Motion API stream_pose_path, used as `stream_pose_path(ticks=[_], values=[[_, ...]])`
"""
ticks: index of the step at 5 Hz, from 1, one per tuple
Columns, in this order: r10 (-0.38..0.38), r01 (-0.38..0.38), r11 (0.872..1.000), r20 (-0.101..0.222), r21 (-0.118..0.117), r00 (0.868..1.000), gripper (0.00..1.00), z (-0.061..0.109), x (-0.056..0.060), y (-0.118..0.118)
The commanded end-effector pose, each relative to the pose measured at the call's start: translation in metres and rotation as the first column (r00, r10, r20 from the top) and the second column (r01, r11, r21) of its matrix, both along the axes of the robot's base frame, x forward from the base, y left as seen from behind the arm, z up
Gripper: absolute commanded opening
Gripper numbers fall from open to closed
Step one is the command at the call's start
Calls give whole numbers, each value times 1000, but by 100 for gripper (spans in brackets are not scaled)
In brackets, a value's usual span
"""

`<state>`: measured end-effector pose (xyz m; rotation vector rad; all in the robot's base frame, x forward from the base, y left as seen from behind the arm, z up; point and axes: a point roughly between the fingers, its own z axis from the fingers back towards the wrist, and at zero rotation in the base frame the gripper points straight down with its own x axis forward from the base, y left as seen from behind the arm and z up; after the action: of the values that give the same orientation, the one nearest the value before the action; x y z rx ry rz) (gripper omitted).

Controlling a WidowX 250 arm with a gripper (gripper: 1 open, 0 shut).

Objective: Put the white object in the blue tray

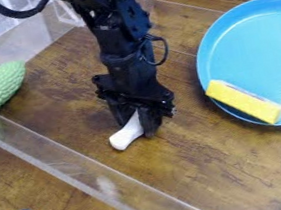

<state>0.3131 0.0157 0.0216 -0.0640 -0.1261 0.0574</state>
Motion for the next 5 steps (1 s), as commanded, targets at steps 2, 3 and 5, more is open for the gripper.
stream_pose_path(ticks=[2,3,5], values=[[-15,14,1000,51,19,999,0,19,18,32],[-23,21,999,57,38,998,0,33,21,40],[39,-46,997,98,68,994,0,81,9,37]])
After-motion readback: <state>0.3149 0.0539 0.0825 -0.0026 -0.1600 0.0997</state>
